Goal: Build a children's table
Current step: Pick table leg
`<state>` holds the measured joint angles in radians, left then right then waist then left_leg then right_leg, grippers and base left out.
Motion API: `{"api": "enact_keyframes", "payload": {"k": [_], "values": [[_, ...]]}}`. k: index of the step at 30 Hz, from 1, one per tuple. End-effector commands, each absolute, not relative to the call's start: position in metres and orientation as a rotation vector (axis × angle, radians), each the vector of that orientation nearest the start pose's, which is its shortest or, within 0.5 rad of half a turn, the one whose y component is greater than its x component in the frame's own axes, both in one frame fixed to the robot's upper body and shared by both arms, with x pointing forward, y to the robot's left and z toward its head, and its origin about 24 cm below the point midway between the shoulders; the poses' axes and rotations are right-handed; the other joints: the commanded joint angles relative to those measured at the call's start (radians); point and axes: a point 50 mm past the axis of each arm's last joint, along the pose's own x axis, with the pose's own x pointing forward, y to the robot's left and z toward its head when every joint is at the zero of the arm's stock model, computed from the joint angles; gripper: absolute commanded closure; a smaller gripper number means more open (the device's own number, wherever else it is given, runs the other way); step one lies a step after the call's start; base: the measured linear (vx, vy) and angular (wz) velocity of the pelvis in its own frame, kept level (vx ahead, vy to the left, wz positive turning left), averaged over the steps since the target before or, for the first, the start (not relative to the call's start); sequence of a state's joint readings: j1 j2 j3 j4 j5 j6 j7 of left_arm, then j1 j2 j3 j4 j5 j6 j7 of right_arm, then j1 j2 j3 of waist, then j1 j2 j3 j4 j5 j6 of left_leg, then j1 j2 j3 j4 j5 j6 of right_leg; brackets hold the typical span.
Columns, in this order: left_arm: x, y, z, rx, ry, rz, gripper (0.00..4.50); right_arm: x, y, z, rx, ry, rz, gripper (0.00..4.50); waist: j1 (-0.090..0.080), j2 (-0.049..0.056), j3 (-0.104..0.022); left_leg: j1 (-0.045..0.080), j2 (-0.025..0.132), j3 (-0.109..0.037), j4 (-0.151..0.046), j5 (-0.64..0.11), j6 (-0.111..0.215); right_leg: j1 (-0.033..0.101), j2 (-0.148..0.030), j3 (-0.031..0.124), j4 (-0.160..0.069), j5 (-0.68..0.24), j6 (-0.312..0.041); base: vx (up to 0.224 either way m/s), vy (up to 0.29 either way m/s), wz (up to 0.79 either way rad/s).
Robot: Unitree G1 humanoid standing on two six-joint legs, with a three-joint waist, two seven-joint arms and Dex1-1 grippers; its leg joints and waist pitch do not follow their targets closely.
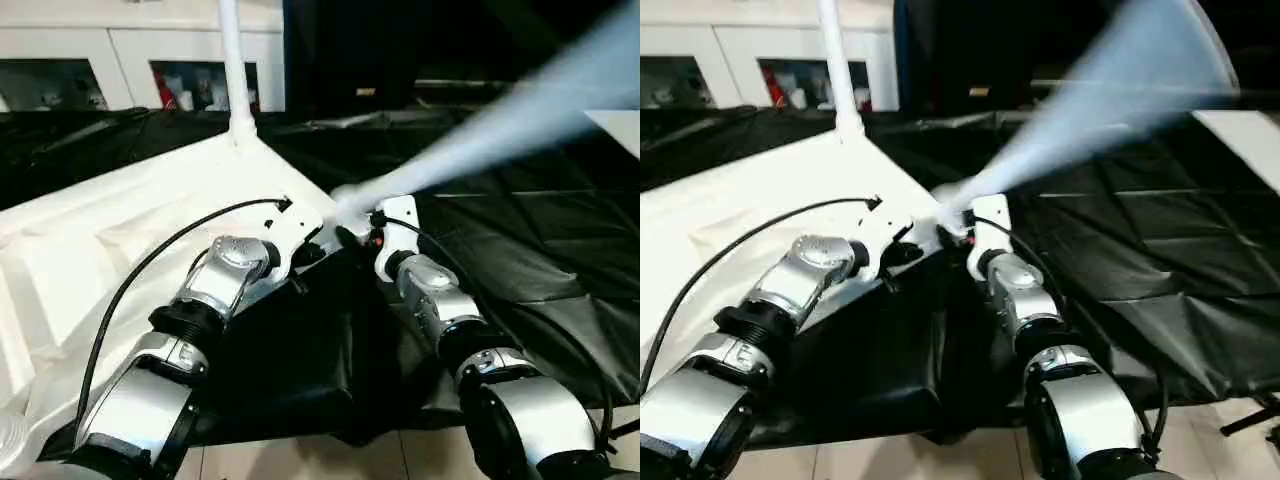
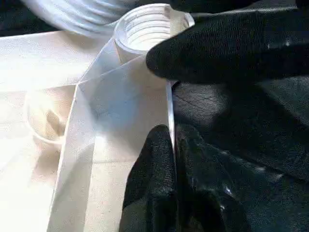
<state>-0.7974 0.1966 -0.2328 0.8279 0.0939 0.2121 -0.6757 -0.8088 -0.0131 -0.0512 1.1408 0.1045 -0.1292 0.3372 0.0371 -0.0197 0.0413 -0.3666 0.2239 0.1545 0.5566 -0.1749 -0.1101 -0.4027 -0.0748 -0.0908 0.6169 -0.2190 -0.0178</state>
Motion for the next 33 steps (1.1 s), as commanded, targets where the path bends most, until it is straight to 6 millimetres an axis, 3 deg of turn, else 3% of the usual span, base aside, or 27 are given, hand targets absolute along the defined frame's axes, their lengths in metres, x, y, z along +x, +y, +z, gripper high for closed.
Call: {"api": "enact_keyframes", "payload": {"k": [1, 3, 5, 11, 13, 15, 16, 18, 19, 21, 23, 25, 26, 28, 32, 33], "values": [[0.364, 0.110, 0.060, 0.418, 0.424, -0.822, 4.50, 0.368, -0.091, 0.044, 0.062, 0.200, 0.462, 0.58, 0.007, 0.001, -0.071, 0.000, 0.000, 0.016, -0.030, 0.066, 0.163, 0.076, -0.059, 0.053, -0.036, 0.316, -0.312, 0.000, 0.000, 0.00], [0.364, 0.110, 0.060, 0.418, 0.423, -0.823, 4.50, 0.368, -0.091, 0.045, 0.066, 0.188, 0.466, 0.58, 0.006, -0.001, -0.067, 0.002, 0.004, 0.017, -0.032, 0.026, 0.167, 0.075, -0.062, 0.052, -0.042, 0.255, -0.314, 0.000, 0.000, 0.00], [0.363, 0.111, 0.060, 0.422, 0.422, -0.825, 4.50, 0.368, -0.091, 0.047, 0.076, 0.165, 0.472, 0.58, 0.007, 0.000, -0.065, 0.004, 0.008, 0.018, -0.035, -0.027, 0.147, 0.074, -0.065, 0.053, -0.047, 0.166, -0.308, 0.000, 0.000, 0.00], [0.359, 0.114, 0.057, 0.443, 0.403, -0.871, 4.50, 0.359, -0.089, 0.038, 0.061, 0.160, 0.510, 0.58, 0.007, -0.008, -0.063, 0.001, 0.005, 0.019, -0.035, -0.029, 0.131, 0.075, -0.062, 0.056, -0.048, 0.138, -0.288, 0.000, 0.000, 0.00], [0.358, 0.114, 0.057, 0.451, 0.393, -0.892, 4.50, 0.357, -0.088, 0.036, 0.062, 0.161, 0.521, 0.58, 0.008, -0.007, -0.062, 0.002, 0.006, 0.021, -0.035, -0.042, 0.127, 0.074, -0.064, 0.057, -0.050, 0.110, -0.280, 0.000, 0.000, 0.00], [0.353, 0.113, 0.058, 0.502, 0.355, -0.965, 4.50, 0.354, -0.087, 0.034, 0.060, 0.159, 0.530, 0.58, 0.011, -0.008, -0.060, 0.002, 0.007, 0.020, -0.037, -0.054, 0.125, 0.073, -0.065, 0.058, -0.052, 0.083, -0.272, 0.000, 0.000, 0.00], [0.335, 0.111, 0.057, 0.615, 0.268, -1.227, 4.50, 0.351, -0.088, 0.032, 0.056, 0.150, 0.536, 0.58, 0.010, -0.005, -0.059, 0.000, 0.008, 0.017, -0.040, -0.061, 0.117, 0.072, -0.068, 0.060, -0.054, 0.055, -0.261, 0.000, 0.000, 0.00], [0.330, 0.115, 0.054, 0.669, 0.280, -1.287, 4.50, 0.350, -0.090, 0.032, 0.054, 0.143, 0.530, 0.58, 0.008, -0.001, -0.060, 0.008, 0.012, 0.021, -0.040, -0.074, 0.105, 0.065, -0.064, 0.062, -0.052, 0.055, -0.260, 0.000, 0.000, 0.00], [0.328, 0.120, 0.052, 0.701, 0.289, -1.314, 4.50, 0.350, -0.094, 0.032, 0.056, 0.134, 0.513, 0.58, 0.019, 0.003, -0.060, 0.017, 0.013, 0.025, -0.039, -0.079, 0.095, 0.059, -0.063, 0.065, -0.051, 0.069, -0.262, 0.000, 0.000, 0.00], [0.326, 0.125, 0.052, 0.731, 0.280, -1.358, 4.50, 0.349, -0.100, 0.033, 0.060, 0.126, 0.487, 0.58, 0.025, 0.004, -0.058, 0.021, 0.015, 0.028, -0.042, -0.093, 0.085, 0.056, -0.060, 0.066, -0.050, 0.070, -0.258, 0.000, 0.000, 0.00], [0.324, 0.126, 0.053, 0.758, 0.245, -1.403, 4.50, 0.349, -0.105, 0.032, 0.062, 0.124, 0.463, 0.58, 0.026, 0.001, -0.059, 0.019, 0.014, 0.028, -0.045, -0.103, 0.058, 0.059, -0.057, 0.065, -0.045, 0.073, -0.241, 0.000, 0.000, 0.00], [0.323, 0.128, 0.054, 0.808, 0.214, -1.433, 4.50, 0.348, -0.111, 0.031, 0.070, 0.127, 0.436, 0.58, 0.027, 0.004, -0.060, 0.024, 0.011, 0.031, -0.042, -0.097, 0.048, 0.055, -0.054, 0.072, -0.042, 0.105, -0.245, 0.000, 0.000, 0.00], [0.327, 0.132, 0.055, 0.835, 0.209, -1.405, 4.50, 0.347, -0.114, 0.030, 0.073, 0.129, 0.424, 0.58, 0.027, 0.007, -0.060, 0.023, 0.009, 0.032, -0.040, -0.091, 0.049, 0.055, -0.051, 0.074, -0.040, 0.130, -0.245, 0.000, 0.000, 0.00], [0.328, 0.135, 0.056, 0.842, 0.203, -1.388, 4.50, 0.346, -0.115, 0.030, 0.074, 0.128, 0.421, 0.58, 0.028, 0.002, -0.063, 0.020, 0.006, 0.032, -0.038, -0.085, 0.053, 0.060, -0.052, 0.075, -0.038, 0.155, -0.239, 0.000, 0.000, 0.00], [0.335, 0.141, 0.061, 0.839, 0.188, -1.322, 4.50, 0.345, -0.116, 0.030, 0.073, 0.125, 0.419, 0.58, 0.029, 0.004, -0.060, 0.017, 0.006, 0.031, -0.039, -0.109, 0.045, 0.062, -0.054, 0.076, -0.044, 0.108, -0.229, 0.000, 0.000, 0.00], [0.335, 0.141, 0.063, 0.802, 0.181, -1.328, 4.21, 0.344, -0.116, 0.031, 0.072, 0.124, 0.417, 0.53, 0.030, 0.003, -0.060, 0.017, 0.006, 0.031, -0.040, -0.116, 0.039, 0.062, -0.056, 0.077, -0.044, 0.092, -0.226, 0.000, 0.000, 0.00]]}}
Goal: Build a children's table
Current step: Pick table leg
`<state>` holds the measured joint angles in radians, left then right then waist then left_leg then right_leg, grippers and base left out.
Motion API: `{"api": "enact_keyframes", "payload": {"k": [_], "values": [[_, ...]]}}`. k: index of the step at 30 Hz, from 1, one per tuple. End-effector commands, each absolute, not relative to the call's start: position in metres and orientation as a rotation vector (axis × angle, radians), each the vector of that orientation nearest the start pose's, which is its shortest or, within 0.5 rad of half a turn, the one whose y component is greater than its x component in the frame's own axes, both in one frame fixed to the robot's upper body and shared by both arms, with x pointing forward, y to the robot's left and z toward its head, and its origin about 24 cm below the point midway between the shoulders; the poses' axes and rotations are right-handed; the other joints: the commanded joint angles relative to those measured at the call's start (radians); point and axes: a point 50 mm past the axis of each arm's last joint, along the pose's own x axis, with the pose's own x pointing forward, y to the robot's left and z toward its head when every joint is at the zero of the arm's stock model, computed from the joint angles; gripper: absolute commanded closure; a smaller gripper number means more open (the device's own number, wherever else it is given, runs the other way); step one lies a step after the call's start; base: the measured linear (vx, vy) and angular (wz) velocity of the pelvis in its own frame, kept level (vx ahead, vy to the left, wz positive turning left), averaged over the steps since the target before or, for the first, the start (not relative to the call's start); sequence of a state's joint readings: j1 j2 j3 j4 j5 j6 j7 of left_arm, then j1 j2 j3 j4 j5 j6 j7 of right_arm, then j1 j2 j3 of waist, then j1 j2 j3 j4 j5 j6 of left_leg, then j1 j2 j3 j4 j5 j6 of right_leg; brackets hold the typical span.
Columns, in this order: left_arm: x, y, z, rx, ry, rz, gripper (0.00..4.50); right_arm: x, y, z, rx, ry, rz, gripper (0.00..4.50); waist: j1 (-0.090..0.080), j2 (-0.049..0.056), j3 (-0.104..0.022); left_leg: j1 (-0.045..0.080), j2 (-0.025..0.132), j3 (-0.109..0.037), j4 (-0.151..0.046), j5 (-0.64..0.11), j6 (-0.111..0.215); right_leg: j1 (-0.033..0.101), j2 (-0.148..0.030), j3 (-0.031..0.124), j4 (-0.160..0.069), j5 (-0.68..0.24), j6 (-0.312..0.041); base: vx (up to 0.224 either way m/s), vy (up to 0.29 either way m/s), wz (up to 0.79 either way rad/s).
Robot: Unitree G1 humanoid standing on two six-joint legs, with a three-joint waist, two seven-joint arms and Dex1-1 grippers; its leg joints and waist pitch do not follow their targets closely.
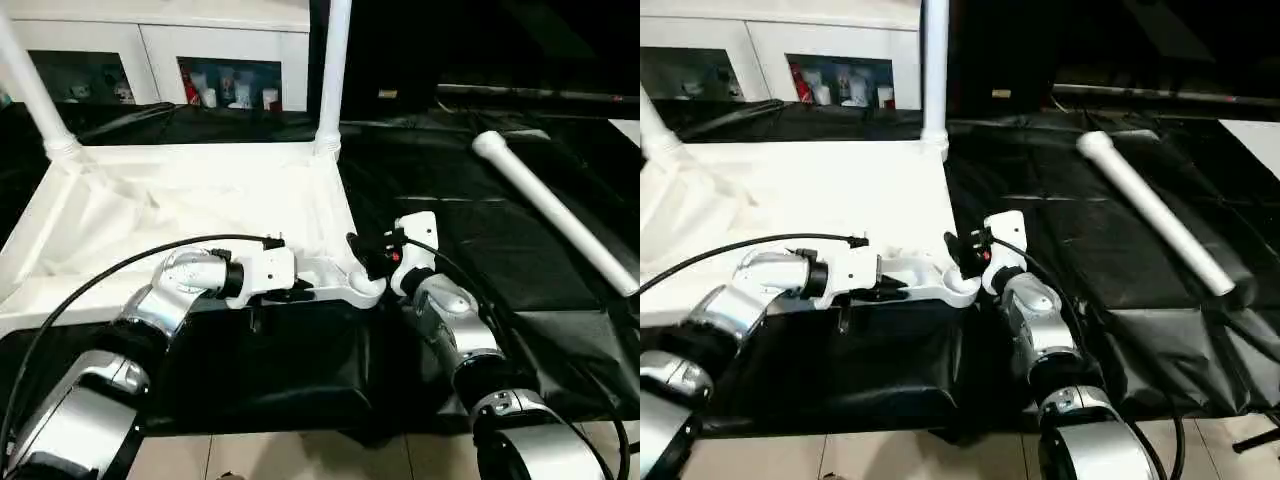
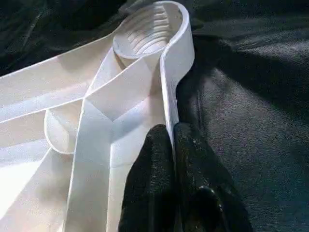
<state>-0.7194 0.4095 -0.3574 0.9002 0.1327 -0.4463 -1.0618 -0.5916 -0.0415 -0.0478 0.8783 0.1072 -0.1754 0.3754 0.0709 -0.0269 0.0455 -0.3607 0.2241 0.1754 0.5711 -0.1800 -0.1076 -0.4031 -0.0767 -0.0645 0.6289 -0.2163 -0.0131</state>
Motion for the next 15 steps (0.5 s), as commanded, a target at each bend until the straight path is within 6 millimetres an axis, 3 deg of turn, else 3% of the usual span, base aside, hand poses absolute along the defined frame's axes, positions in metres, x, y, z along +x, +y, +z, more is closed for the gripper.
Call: {"api": "enact_keyframes", "payload": {"k": [1, 3, 4, 6, 9, 11, 12, 14, 15], "values": [[0.336, 0.143, 0.065, 0.773, 0.178, -1.318, 4.21, 0.344, -0.117, 0.031, 0.071, 0.123, 0.416, 0.53, -0.004, 0.010, -0.064, 0.011, 0.006, 0.010, -0.055, -0.120, 0.030, 0.062, -0.054, 0.050, -0.058, 0.070, -0.230, 0.000, 0.000, 0.00], [0.336, 0.144, 0.070, 0.675, 0.164, -1.312, 4.21, 0.343, -0.117, 0.032, 0.068, 0.118, 0.419, 0.53, -0.006, 0.011, -0.063, 0.010, 0.005, 0.009, -0.056, -0.126, 0.023, 0.062, -0.054, 0.050, -0.058, 0.052, -0.232, 0.000, 0.000, 0.00], [0.336, 0.145, 0.072, 0.647, 0.158, -1.311, 3.79, 0.342, -0.117, 0.032, 0.067, 0.115, 0.421, 0.51, -0.008, 0.010, -0.065, 0.010, 0.005, 0.010, -0.054, -0.110, 0.025, 0.063, -0.053, 0.051, -0.055, 0.081, -0.239, 0.000, 0.000, 0.00], [0.335, 0.146, 0.082, 0.548, 0.082, -1.290, 3.77, 0.341, -0.118, 0.038, 0.057, 0.094, 0.428, 0.51, -0.007, 0.011, -0.067, 0.008, 0.005, 0.010, -0.052, -0.088, 0.032, 0.065, -0.052, 0.051, -0.050, 0.125, -0.249, 0.000, 0.000, 0.00], [0.335, 0.151, 0.102, 0.380, -0.038, -1.197, 3.37, 0.337, -0.120, 0.050, 0.054, 0.052, 0.430, 0.51, -0.006, 0.012, -0.069, 0.007, 0.004, 0.010, -0.047, -0.048, 0.054, 0.067, -0.047, 0.048, -0.042, 0.224, -0.268, 0.000, 0.000, 0.00], [0.336, 0.156, 0.112, 0.310, -0.097, -1.120, 3.32, 0.335, -0.123, 0.057, 0.065, 0.033, 0.424, 0.51, -0.007, 0.011, -0.067, 0.007, 0.004, 0.010, -0.049, -0.068, 0.065, 0.066, -0.046, 0.047, -0.045, 0.202, -0.266, 0.000, 0.000, 0.00], [0.343, 0.163, 0.119, 0.270, -0.131, -0.993, 3.27, 0.334, -0.126, 0.061, 0.065, 0.029, 0.407, 0.51, -0.011, 0.010, -0.064, 0.007, 0.003, 0.011, -0.051, -0.098, 0.060, 0.064, -0.046, 0.047, -0.052, 0.141, -0.255, 0.000, 0.000, 0.00], [0.352, 0.179, 0.125, 0.180, -0.174, -0.730, 3.27, 0.331, -0.132, 0.066, 0.072, 0.049, 0.369, 0.51, -0.014, 0.021, -0.060, 0.009, 0.004, 0.008, -0.053, -0.135, 0.031, 0.065, -0.042, 0.047, -0.058, 0.072, -0.228, 0.000, 0.000, 0.00], [0.355, 0.188, 0.124, 0.137, -0.172, -0.587, 3.27, 0.331, -0.134, 0.067, 0.063, 0.066, 0.347, 0.51, -0.016, 0.018, -0.059, 0.010, 0.004, 0.008, -0.054, -0.142, 0.026, 0.065, -0.041, 0.047, -0.062, 0.057, -0.221, 0.000, 0.000, 0.00]]}}
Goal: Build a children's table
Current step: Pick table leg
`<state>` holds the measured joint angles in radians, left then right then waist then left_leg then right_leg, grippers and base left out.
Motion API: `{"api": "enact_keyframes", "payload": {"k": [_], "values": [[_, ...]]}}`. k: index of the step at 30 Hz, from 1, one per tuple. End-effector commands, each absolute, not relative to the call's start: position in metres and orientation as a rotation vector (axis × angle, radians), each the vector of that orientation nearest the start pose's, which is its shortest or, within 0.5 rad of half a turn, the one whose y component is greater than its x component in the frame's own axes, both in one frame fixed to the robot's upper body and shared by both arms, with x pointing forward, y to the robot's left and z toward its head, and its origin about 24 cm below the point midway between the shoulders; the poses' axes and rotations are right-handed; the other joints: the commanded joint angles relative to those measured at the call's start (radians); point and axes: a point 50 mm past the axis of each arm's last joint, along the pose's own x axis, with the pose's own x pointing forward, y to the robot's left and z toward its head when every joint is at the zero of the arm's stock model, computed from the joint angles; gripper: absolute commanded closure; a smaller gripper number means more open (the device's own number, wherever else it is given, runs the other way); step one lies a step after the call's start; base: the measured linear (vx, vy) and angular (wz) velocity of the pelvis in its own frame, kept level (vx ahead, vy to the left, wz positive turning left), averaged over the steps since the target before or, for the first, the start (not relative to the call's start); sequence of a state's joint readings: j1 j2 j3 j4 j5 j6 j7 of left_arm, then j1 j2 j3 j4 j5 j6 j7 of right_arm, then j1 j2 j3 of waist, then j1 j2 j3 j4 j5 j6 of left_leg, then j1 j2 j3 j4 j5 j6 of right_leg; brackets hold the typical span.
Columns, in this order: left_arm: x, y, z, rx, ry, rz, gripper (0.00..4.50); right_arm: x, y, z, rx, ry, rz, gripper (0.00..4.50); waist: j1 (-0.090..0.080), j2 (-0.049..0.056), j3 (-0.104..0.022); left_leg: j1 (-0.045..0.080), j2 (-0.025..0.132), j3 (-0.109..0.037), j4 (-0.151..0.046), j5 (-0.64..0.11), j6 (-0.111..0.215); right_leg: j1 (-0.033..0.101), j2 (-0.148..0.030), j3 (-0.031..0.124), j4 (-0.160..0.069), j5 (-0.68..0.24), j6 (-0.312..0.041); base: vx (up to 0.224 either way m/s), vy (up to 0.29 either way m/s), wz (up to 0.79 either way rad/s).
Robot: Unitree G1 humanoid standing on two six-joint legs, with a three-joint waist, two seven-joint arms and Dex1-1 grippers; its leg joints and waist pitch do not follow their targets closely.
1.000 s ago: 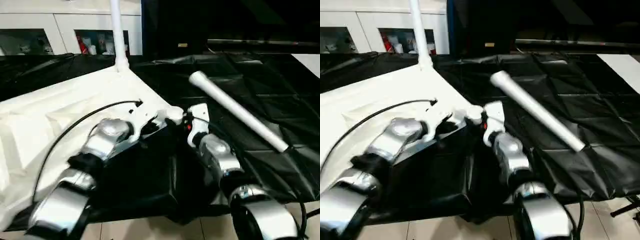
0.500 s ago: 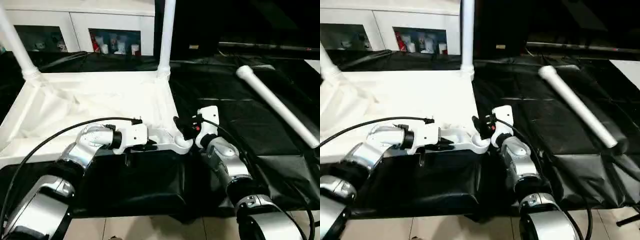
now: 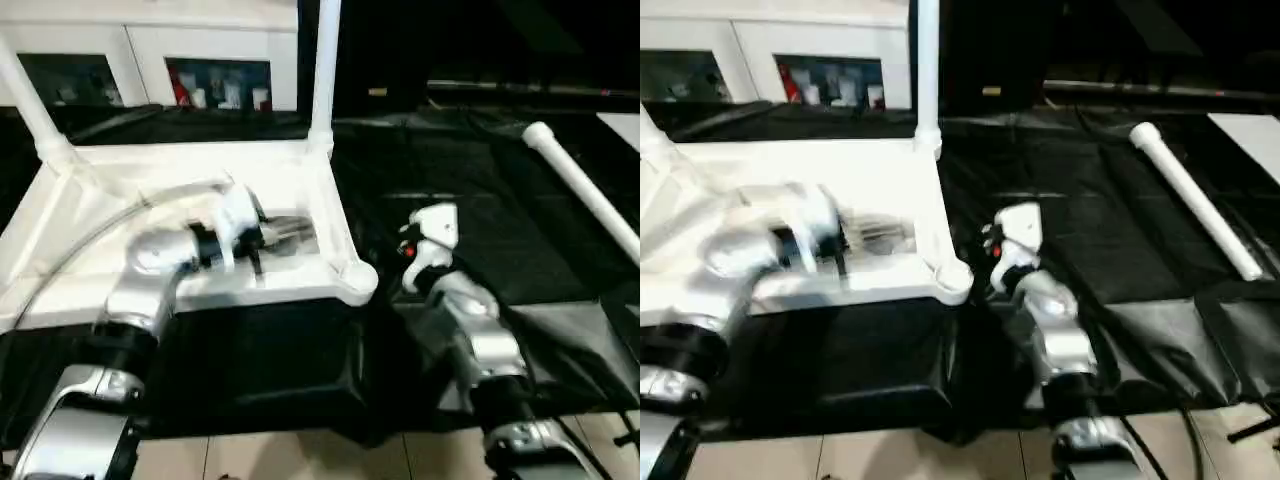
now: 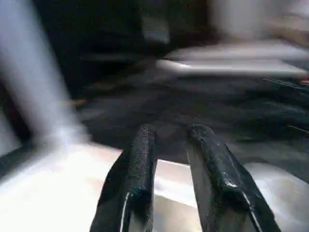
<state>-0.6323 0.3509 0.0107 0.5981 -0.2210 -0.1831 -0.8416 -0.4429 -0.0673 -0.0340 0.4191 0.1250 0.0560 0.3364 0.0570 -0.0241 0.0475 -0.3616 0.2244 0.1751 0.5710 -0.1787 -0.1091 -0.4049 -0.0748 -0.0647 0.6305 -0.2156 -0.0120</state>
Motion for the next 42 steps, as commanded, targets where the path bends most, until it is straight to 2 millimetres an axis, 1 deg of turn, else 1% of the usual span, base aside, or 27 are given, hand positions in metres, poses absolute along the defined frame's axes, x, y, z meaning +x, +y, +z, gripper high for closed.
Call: {"api": "enact_keyframes", "payload": {"k": [1, 6, 7, 9, 11, 13, 15, 16, 18, 19, 21, 22, 23, 24, 25, 26, 28, 31, 32, 33, 34, 36, 37, 38, 39, 40, 42], "values": [[0.354, 0.196, 0.116, 0.043, -0.140, -0.411, 3.27, 0.330, -0.135, 0.068, 0.043, 0.110, 0.320, 0.51, -0.004, 0.014, -0.060, 0.012, 0.003, 0.007, -0.054, -0.154, 0.011, 0.067, -0.041, 0.047, -0.065, 0.036, -0.210, 0.000, 0.000, 0.00], [0.335, 0.195, 0.098, -0.014, -0.114, -0.219, 3.27, 0.327, -0.131, 0.074, -0.113, 0.085, 0.349, 0.51, -0.007, 0.007, -0.063, 0.005, 0.002, 0.008, -0.049, -0.112, 0.014, 0.069, -0.041, 0.048, -0.067, 0.047, -0.195, 0.000, 0.000, 0.00], [0.330, 0.192, 0.094, 0.018, -0.097, -0.193, 3.27, 0.326, -0.134, 0.072, -0.087, 0.092, 0.333, 0.51, -0.004, -0.011, -0.063, -0.026, -0.010, -0.013, -0.055, -0.082, 0.066, 0.089, -0.049, 0.021, -0.063, 0.079, -0.183, 0.000, 0.000, 0.00], [0.328, 0.190, 0.092, 0.036, -0.085, -0.180, 3.27, 0.326, -0.136, 0.071, -0.068, 0.099, 0.311, 0.51, -0.021, 0.024, -0.072, -0.009, 0.015, -0.049, -0.055, -0.060, 0.113, 0.076, -0.035, -0.016, -0.061, 0.106, -0.204, 0.008, -0.020, 0.13], [0.322, 0.176, 0.089, 0.112, -0.083, -0.186, 3.27, 0.324, -0.139, 0.070, -0.046, 0.104, 0.279, 0.51, -0.054, 0.050, -0.070, -0.006, 0.062, -0.167, -0.075, -0.013, 0.311, 0.062, 0.008, -0.084, -0.003, 0.065, -0.300, 0.015, -0.083, 0.49], [0.319, 0.168, 0.086, 0.136, -0.069, -0.152, 3.27, 0.324, -0.138, 0.070, -0.045, 0.111, 0.265, 0.51, -0.072, 0.053, -0.060, 0.032, 0.094, -0.263, -0.087, 0.038, 0.492, 0.006, 0.016, -0.067, 0.072, -0.175, -0.339, 0.002, -0.111, 0.58], [0.318, 0.166, 0.086, 0.123, -0.058, -0.126, 3.27, 0.323, -0.138, 0.070, -0.051, 0.122, 0.265, 0.51, -0.069, 0.036, -0.055, 0.004, 0.059, -0.263, -0.102, -0.010, 0.479, 0.022, 0.004, -0.042, 0.061, -0.161, -0.384, -0.001, -0.138, 0.61], [0.317, 0.167, 0.087, 0.131, -0.053, -0.113, 3.27, 0.322, -0.137, 0.069, -0.057, 0.128, 0.270, 0.51, -0.051, 0.024, -0.042, -0.044, -0.003, -0.249, -0.111, -0.122, 0.396, 0.059, -0.007, -0.037, 0.025, -0.188, -0.441, -0.035, -0.204, 0.58], [0.316, 0.167, 0.087, 0.148, -0.040, -0.099, 3.27, 0.321, -0.137, 0.067, -0.056, 0.140, 0.278, 0.51, -0.017, -0.021, -0.062, -0.095, -0.117, -0.139, 0.092, -0.216, 0.185, 0.101, -0.093, -0.046, -0.123, -0.367, -0.489, -0.052, -0.223, 0.59], [0.316, 0.168, 0.088, 0.166, -0.039, -0.095, 3.27, 0.321, -0.137, 0.066, -0.056, 0.143, 0.280, 0.51, 0.002, -0.031, -0.052, -0.101, -0.104, -0.031, 0.269, -0.208, 0.169, 0.097, -0.123, -0.071, -0.159, -0.438, -0.407, -0.047, -0.214, 0.50], [0.316, 0.168, 0.088, 0.179, -0.036, -0.089, 3.27, 0.321, -0.137, 0.066, -0.052, 0.149, 0.280, 0.51, 0.004, -0.008, -0.033, -0.078, -0.036, -0.022, 0.239, -0.258, 0.176, 0.099, -0.184, -0.123, -0.165, -0.475, -0.297, -0.027, -0.203, 0.46], [0.315, 0.168, 0.089, 0.191, -0.041, -0.081, 3.27, 0.321, -0.137, 0.066, -0.054, 0.151, 0.276, 0.51, 0.001, 0.018, -0.056, -0.072, 0.004, -0.036, 0.158, -0.261, 0.201, 0.162, -0.174, -0.145, -0.163, -0.393, -0.219, 0.007, -0.207, 0.60], [0.315, 0.167, 0.089, 0.187, -0.040, -0.076, 3.27, 0.321, -0.138, 0.066, -0.055, 0.152, 0.270, 0.51, -0.016, 0.066, -0.082, 0.006, 0.142, -0.180, 0.013, -0.110, 0.309, 0.145, -0.059, -0.209, -0.040, -0.165, -0.082, 0.007, -0.207, 0.60], [0.315, 0.166, 0.089, 0.178, -0.034, -0.075, 3.27, 0.321, -0.139, 0.066, -0.052, 0.153, 0.268, 0.51, -0.067, 0.054, -0.080, 0.090, 0.221, -0.303, -0.010, 0.115, 0.500, -0.041, -0.010, -0.114, 0.161, -0.247, -0.054, 0.027, -0.232, 0.69], [0.315, 0.165, 0.089, 0.171, -0.028, -0.076, 3.27, 0.321, -0.139, 0.066, -0.049, 0.154, 0.268, 0.51, -0.055, 0.056, -0.070, 0.085, 0.162, -0.308, 0.024, 0.358, 0.623, -0.100, -0.010, -0.044, 0.204, -0.302, -0.102, 0.027, -0.239, 0.61], [0.315, 0.165, 0.089, 0.181, -0.030, -0.073, 3.27, 0.321, -0.139, 0.066, -0.051, 0.155, 0.265, 0.51, -0.062, 0.055, -0.075, 0.075, 0.142, -0.315, 0.023, 0.445, 0.652, -0.104, -0.012, -0.014, 0.212, -0.273, -0.107, 0.027, -0.239, 0.61], [0.314, 0.164, 0.090, 0.191, -0.029, -0.070, 3.27, 0.322, -0.141, 0.065, -0.054, 0.158, 0.262, 0.51, -0.059, 0.035, -0.075, 0.026, 0.019, -0.288, 0.007, 0.458, 0.606, -0.073, 0.020, 0.023, 0.160, -0.173, -0.122, -0.056, -0.283, 0.52], [0.313, 0.164, 0.090, 0.190, -0.025, -0.069, 3.27, 0.323, -0.143, 0.065, -0.054, 0.160, 0.259, 0.51, -0.033, -0.019, -0.060, -0.093, -0.146, -0.194, 0.063, 0.091, 0.515, 0.064, -0.041, 0.027, -0.037, -0.029, -0.526, -0.067, -0.353, 0.60], [0.312, 0.165, 0.089, 0.192, -0.022, -0.067, 3.27, 0.323, -0.145, 0.065, -0.052, 0.164, 0.250, 0.51, 0.013, -0.046, -0.062, -0.113, -0.141, -0.049, 0.305, -0.201, 0.272, 0.081, -0.115, 0.000, -0.120, -0.177, -0.563, -0.064, -0.392, 0.66], [0.311, 0.166, 0.089, 0.193, -0.021, -0.067, 3.27, 0.324, -0.147, 0.065, -0.055, 0.165, 0.244, 0.51, 0.005, -0.058, -0.056, -0.129, -0.128, -0.038, 0.303, -0.222, 0.239, 0.086, -0.115, -0.012, -0.112, -0.189, -0.479, -0.084, -0.383, 0.61], [0.311, 0.167, 0.089, 0.195, -0.021, -0.063, 3.27, 0.324, -0.148, 0.065, -0.058, 0.165, 0.238, 0.51, 0.000, -0.048, -0.044, -0.098, -0.100, -0.019, 0.290, -0.267, 0.196, 0.085, -0.162, -0.050, -0.132, -0.300, -0.378, -0.068, -0.338, 0.56], [0.310, 0.167, 0.088, 0.193, -0.013, -0.062, 3.27, 0.325, -0.149, 0.065, -0.059, 0.165, 0.232, 0.51, -0.003, 0.015, -0.061, -0.077, 0.001, -0.050, 0.145, -0.241, 0.228, 0.184, -0.205, -0.088, -0.163, -0.306, -0.205, -0.053, -0.324, 0.58], [0.309, 0.168, 0.087, 0.194, -0.010, -0.064, 3.27, 0.325, -0.151, 0.065, -0.058, 0.165, 0.228, 0.51, -0.023, 0.065, -0.082, 0.043, 0.167, -0.221, -0.005, -0.057, 0.352, 0.105, -0.059, -0.167, -0.009, -0.119, -0.036, -0.020, -0.318, 0.69], [0.309, 0.169, 0.087, 0.195, -0.009, -0.065, 3.27, 0.325, -0.153, 0.065, -0.058, 0.164, 0.220, 0.51, -0.048, 0.066, -0.073, 0.085, 0.231, -0.282, -0.028, 0.027, 0.462, 0.008, -0.030, -0.122, 0.105, -0.190, -0.011, -0.020, -0.318, 0.69], [0.308, 0.170, 0.087, 0.197, -0.008, -0.065, 3.27, 0.325, -0.154, 0.066, -0.059, 0.164, 0.214, 0.51, -0.048, 0.066, -0.073, 0.085, 0.231, -0.282, -0.028, 0.027, 0.462, 0.008, -0.030, -0.122, 0.105, -0.190, -0.011, -0.015, -0.315, 0.73], [0.308, 0.170, 0.087, 0.199, -0.008, -0.064, 3.27, 0.325, -0.155, 0.066, -0.060, 0.163, 0.210, 0.51, -0.073, 0.035, -0.069, 0.093, 0.155, -0.303, 0.012, 0.387, 0.675, -0.099, -0.023, -0.004, 0.195, -0.267, -0.068, -0.037, -0.304, 0.59], [0.308, 0.171, 0.088, 0.200, -0.008, -0.063, 3.27, 0.325, -0.157, 0.067, -0.065, 0.160, 0.202, 0.51, -0.053, 0.037, -0.072, 0.056, 0.040, -0.285, 0.016, 0.508, 0.675, -0.086, -0.001, 0.049, 0.144, -0.156, -0.114, -0.061, -0.324, 0.56]]}}
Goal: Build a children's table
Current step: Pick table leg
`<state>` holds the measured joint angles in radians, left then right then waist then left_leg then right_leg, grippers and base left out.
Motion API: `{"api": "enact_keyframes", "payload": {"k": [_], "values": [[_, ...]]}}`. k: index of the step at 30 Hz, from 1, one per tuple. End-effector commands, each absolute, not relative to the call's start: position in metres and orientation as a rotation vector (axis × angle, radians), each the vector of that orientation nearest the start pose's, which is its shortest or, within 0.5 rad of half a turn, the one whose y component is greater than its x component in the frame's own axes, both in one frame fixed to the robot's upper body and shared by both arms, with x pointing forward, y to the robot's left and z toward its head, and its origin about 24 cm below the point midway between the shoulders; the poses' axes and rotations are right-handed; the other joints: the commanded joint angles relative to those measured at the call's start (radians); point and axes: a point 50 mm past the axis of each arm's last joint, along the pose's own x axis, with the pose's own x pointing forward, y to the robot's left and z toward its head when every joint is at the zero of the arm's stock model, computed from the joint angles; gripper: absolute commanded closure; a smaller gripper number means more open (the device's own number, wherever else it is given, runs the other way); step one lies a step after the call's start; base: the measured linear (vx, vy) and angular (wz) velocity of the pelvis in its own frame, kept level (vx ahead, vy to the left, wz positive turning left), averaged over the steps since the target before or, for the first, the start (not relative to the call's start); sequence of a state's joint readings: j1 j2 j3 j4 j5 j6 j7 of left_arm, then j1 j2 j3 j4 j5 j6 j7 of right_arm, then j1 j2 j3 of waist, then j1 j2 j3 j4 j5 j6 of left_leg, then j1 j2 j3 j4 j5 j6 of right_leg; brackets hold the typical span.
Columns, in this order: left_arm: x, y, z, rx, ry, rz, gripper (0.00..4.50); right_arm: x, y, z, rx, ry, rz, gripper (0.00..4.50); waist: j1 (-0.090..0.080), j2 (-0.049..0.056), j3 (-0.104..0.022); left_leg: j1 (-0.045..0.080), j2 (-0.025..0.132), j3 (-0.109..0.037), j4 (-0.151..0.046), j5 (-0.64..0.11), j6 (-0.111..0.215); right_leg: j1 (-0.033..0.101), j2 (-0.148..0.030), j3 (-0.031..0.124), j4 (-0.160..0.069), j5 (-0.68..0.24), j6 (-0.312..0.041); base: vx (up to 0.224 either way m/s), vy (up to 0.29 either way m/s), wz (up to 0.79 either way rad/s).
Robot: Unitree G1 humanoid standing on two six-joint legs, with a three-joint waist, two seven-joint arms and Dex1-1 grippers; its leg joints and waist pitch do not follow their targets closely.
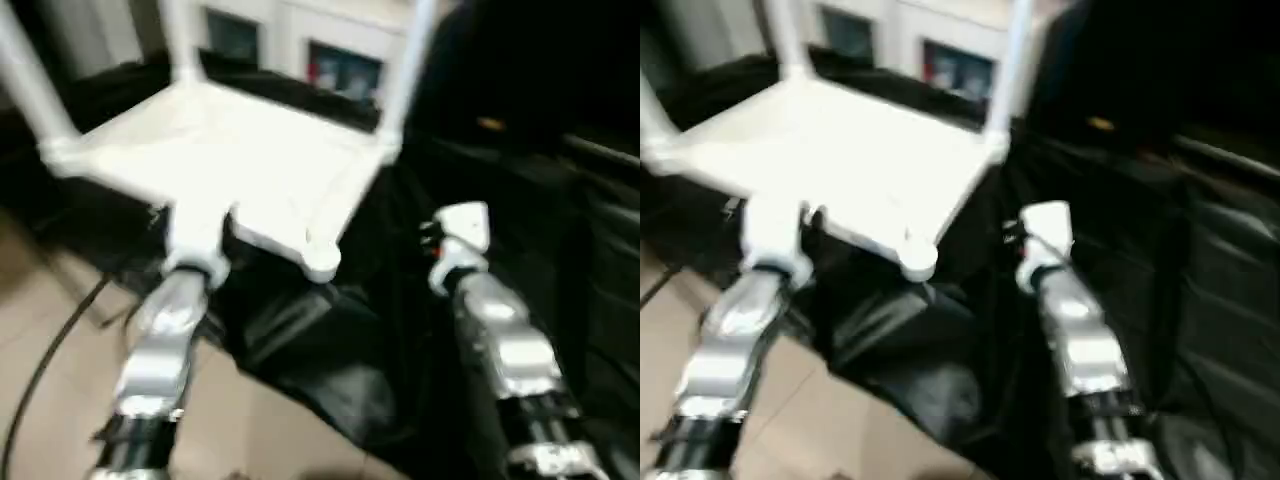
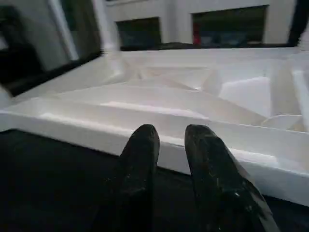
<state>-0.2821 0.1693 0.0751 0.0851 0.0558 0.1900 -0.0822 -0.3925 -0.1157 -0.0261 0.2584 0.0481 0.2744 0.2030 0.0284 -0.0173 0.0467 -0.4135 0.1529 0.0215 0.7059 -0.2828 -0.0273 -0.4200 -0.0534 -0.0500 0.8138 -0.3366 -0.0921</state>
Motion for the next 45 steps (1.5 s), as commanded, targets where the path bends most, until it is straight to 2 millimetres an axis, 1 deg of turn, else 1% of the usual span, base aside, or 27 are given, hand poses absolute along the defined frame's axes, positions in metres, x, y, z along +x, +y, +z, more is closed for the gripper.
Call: {"api": "enact_keyframes", "payload": {"k": [1, 2, 3, 4, 6, 8, 9, 10, 11, 12, 13, 15, 16, 17, 18, 19, 22, 24, 30, 32, 33, 34, 35, 36, 37, 41, 45], "values": [[0.308, 0.171, 0.088, 0.202, -0.008, -0.065, 3.27, 0.324, -0.159, 0.067, -0.062, 0.156, 0.185, 0.51, -0.020, 0.001, -0.067, 0.072, 0.011, -0.097, -0.126, 0.459, 0.522, -0.008, -0.008, 0.042, -0.137, 0.061, -0.162, -0.100, -0.377, 0.61], [0.308, 0.171, 0.088, 0.202, -0.008, -0.066, 3.27, 0.324, -0.160, 0.067, -0.061, 0.156, 0.180, 0.51, -0.003, -0.033, -0.061, -0.035, -0.093, -0.016, -0.034, 0.275, 0.477, 0.092, -0.063, 0.032, -0.239, 0.164, -0.432, -0.100, -0.377, 0.61], [0.307, 0.171, 0.088, 0.202, -0.008, -0.067, 3.27, 0.324, -0.161, 0.067, -0.060, 0.155, 0.176, 0.51, -0.003, -0.033, -0.061, -0.035, -0.093, -0.016, -0.034, 0.275, 0.477, 0.092, -0.063, 0.032, -0.239, 0.164, -0.432, -0.093, -0.411, 0.72], [0.307, 0.172, 0.088, 0.204, -0.005, -0.068, 3.27, 0.322, -0.165, 0.069, -0.015, 0.146, 0.138, 0.51, 0.026, -0.047, -0.063, -0.016, -0.088, 0.117, 0.146, -0.129, 0.174, 0.070, -0.078, 0.061, -0.306, 0.036, -0.502, -0.115, -0.414, 0.52], [0.306, 0.175, 0.087, 0.212, -0.002, -0.066, 3.27, 0.319, -0.171, 0.072, 0.023, 0.144, 0.085, 0.51, 0.025, -0.054, -0.049, -0.035, -0.062, 0.130, 0.145, -0.209, 0.090, 0.113, -0.118, 0.062, -0.297, -0.049, -0.360, -0.107, -0.390, 0.31], [0.306, 0.177, 0.088, 0.214, -0.002, -0.062, 3.27, 0.318, -0.174, 0.073, 0.015, 0.147, 0.067, 0.51, 0.021, 0.000, -0.052, 0.009, -0.016, 0.101, 0.015, -0.163, 0.137, 0.153, -0.123, 0.081, -0.353, -0.152, -0.096, -0.073, -0.312, 0.05], [0.307, 0.178, 0.088, 0.215, -0.003, -0.059, 3.27, 0.318, -0.177, 0.074, 0.014, 0.149, 0.047, 0.51, 0.028, 0.034, -0.061, 0.052, 0.034, 0.082, -0.047, -0.090, 0.144, 0.146, -0.085, 0.044, -0.365, -0.108, 0.017, -0.074, -0.304, 0.15], [0.307, 0.178, 0.089, 0.215, -0.004, -0.058, 3.27, 0.316, -0.179, 0.077, 0.029, 0.150, 0.036, 0.51, -0.006, 0.065, -0.078, 0.152, 0.343, -0.110, -0.186, 0.210, 0.265, 0.020, -0.036, -0.056, -0.139, -0.093, 0.211, -0.060, -0.317, 0.10], [0.307, 0.179, 0.089, 0.217, -0.008, -0.057, 3.27, 0.315, -0.182, 0.079, 0.049, 0.154, 0.027, 0.51, -0.001, 0.044, -0.079, 0.172, 0.326, -0.064, -0.160, 0.444, 0.304, -0.095, -0.047, -0.040, -0.001, -0.161, 0.203, -0.060, -0.317, 0.10], [0.307, 0.180, 0.090, 0.218, -0.011, -0.056, 3.27, 0.314, -0.183, 0.081, 0.064, 0.156, 0.023, 0.51, -0.028, 0.031, -0.094, 0.193, 0.277, -0.069, -0.113, 0.609, 0.348, -0.134, -0.061, -0.009, 0.029, -0.095, 0.173, -0.040, -0.263, -0.03], [0.307, 0.179, 0.090, 0.215, -0.012, -0.063, 3.27, 0.313, -0.184, 0.083, 0.079, 0.160, 0.028, 0.51, -0.023, 0.033, -0.088, 0.144, 0.138, 0.007, -0.108, 0.841, 0.510, -0.109, -0.038, 0.011, -0.042, 0.097, 0.088, -0.064, -0.239, -0.07], [0.307, 0.179, 0.090, 0.213, -0.012, -0.069, 3.27, 0.312, -0.185, 0.085, 0.087, 0.162, 0.032, 0.51, -0.018, 0.000, -0.085, 0.108, 0.045, 0.074, -0.095, 0.710, 0.536, -0.051, -0.028, 0.025, -0.149, 0.278, -0.006, -0.067, -0.262, -0.06], [0.307, 0.179, 0.088, 0.211, -0.001, -0.087, 3.27, 0.306, -0.185, 0.094, 0.144, 0.172, 0.077, 0.51, -0.016, -0.071, -0.096, 0.039, -0.083, 0.115, -0.030, 0.418, 0.470, 0.043, -0.060, 0.053, -0.234, 0.407, -0.136, -0.039, -0.312, -0.05], [0.307, 0.179, 0.088, 0.215, 0.004, -0.094, 3.27, 0.305, -0.185, 0.096, 0.157, 0.174, 0.090, 0.51, 0.028, -0.073, -0.080, 0.001, -0.083, 0.120, 0.054, 0.050, 0.292, 0.069, -0.166, 0.101, -0.294, 0.439, -0.186, -0.039, -0.312, -0.05], [0.306, 0.178, 0.087, 0.216, 0.005, -0.104, 3.27, 0.304, -0.185, 0.097, 0.155, 0.175, 0.095, 0.51, 0.037, -0.066, -0.081, 0.016, -0.079, 0.116, 0.040, 0.019, 0.176, 0.061, -0.156, 0.090, -0.286, 0.425, -0.102, -0.057, -0.326, -0.02], [0.305, 0.177, 0.087, 0.207, 0.004, -0.120, 3.27, 0.303, -0.186, 0.100, 0.142, 0.174, 0.095, 0.51, 0.027, -0.056, -0.074, 0.019, -0.049, 0.093, -0.031, 0.045, 0.024, 0.076, -0.164, 0.071, -0.291, 0.252, 0.197, -0.090, -0.297, -0.11], [0.303, 0.176, 0.084, 0.181, 0.019, -0.160, 3.25, 0.301, -0.187, 0.107, 0.106, 0.165, 0.101, 0.35, 0.001, -0.016, -0.064, 0.003, 0.000, 0.073, -0.125, 0.018, 0.039, 0.078, -0.109, 0.043, -0.308, -0.097, 0.267, -0.109, -0.225, -0.18], [0.300, 0.173, 0.080, 0.189, 0.047, -0.233, 3.24, 0.299, -0.192, 0.116, 0.116, 0.153, 0.086, 0.19, -0.021, -0.012, -0.052, 0.044, 0.011, 0.091, -0.139, -0.129, 0.026, 0.046, -0.073, 0.002, -0.359, -0.468, 0.224, -0.128, -0.144, -0.12], [0.298, 0.174, 0.078, 0.195, 0.063, -0.287, 3.24, 0.300, -0.220, 0.121, 0.081, 0.264, -0.038, 0.07, -0.057, 0.027, -0.026, 0.077, 0.086, 0.079, -0.193, -0.399, -0.003, 0.064, -0.065, -0.062, -0.377, -0.375, 0.080, -0.104, -0.032, 0.01], [0.297, 0.173, 0.079, 0.204, 0.077, -0.332, 3.24, 0.299, -0.235, 0.116, 0.089, 0.385, -0.068, 0.07, -0.040, 0.044, 0.009, 0.020, 0.177, 0.058, -0.328, -0.700, -0.017, 0.141, -0.048, -0.057, -0.166, -0.211, 0.078, -0.121, 0.016, 0.00], [0.297, 0.173, 0.079, 0.205, 0.082, -0.350, 3.24, 0.298, -0.240, 0.114, 0.093, 0.432, -0.074, 0.07, -0.002, 0.038, 0.003, -0.002, 0.171, 0.078, -0.323, -0.710, -0.008, 0.143, -0.049, -0.038, -0.104, -0.087, 0.071, -0.119, -0.015, 0.20], [0.295, 0.171, 0.079, 0.214, 0.089, -0.383, 3.24, 0.297, -0.244, 0.113, 0.088, 0.465, -0.082, 0.07, -0.006, 0.003, -0.016, 0.061, 0.139, 0.127, -0.282, -0.615, 0.019, 0.102, -0.058, 0.037, -0.105, -0.132, 0.085, -0.013, -0.132, 0.28], [0.291, 0.168, 0.079, 0.221, 0.106, -0.443, 3.24, 0.294, -0.249, 0.110, 0.086, 0.521, -0.091, 0.07, 0.014, -0.044, -0.010, 0.151, 0.012, 0.147, -0.067, -0.288, -0.052, -0.040, -0.121, 0.082, -0.355, -0.804, 0.185, -0.013, -0.132, 0.28], [0.288, 0.166, 0.079, 0.226, 0.114, -0.483, 3.24, 0.292, -0.252, 0.108, 0.089, 0.554, -0.089, 0.07, 0.008, -0.058, -0.012, 0.114, 0.008, 0.140, -0.021, -0.122, -0.021, -0.031, -0.143, 0.120, -0.375, -0.980, 0.211, 0.043, -0.161, 0.03], [0.284, 0.164, 0.079, 0.227, 0.123, -0.524, 3.24, 0.290, -0.255, 0.105, 0.082, 0.584, -0.091, 0.07, 0.043, -0.041, -0.049, 0.024, 0.030, 0.100, -0.108, 0.086, -0.020, 0.081, -0.130, 0.122, -0.291, -0.662, 0.201, 0.066, -0.069, -0.11], [0.275, 0.159, 0.079, 0.223, 0.147, -0.632, 3.24, 0.281, -0.257, 0.090, 0.092, 0.744, -0.068, 0.07, 0.023, -0.020, -0.045, 0.063, 0.054, 0.126, -0.153, 0.015, -0.033, 0.049, -0.051, 0.069, -0.246, -0.060, -0.022, 0.000, -0.031, 0.09], [0.270, 0.152, 0.080, 0.209, 0.156, -0.691, 3.24, 0.275, -0.259, 0.077, 0.085, 0.844, -0.118, 0.07, 0.015, -0.019, -0.036, 0.060, 0.064, 0.129, -0.166, -0.087, -0.057, 0.054, -0.060, 0.062, -0.268, -0.150, -0.062, 0.000, 0.000, 0.00]]}}
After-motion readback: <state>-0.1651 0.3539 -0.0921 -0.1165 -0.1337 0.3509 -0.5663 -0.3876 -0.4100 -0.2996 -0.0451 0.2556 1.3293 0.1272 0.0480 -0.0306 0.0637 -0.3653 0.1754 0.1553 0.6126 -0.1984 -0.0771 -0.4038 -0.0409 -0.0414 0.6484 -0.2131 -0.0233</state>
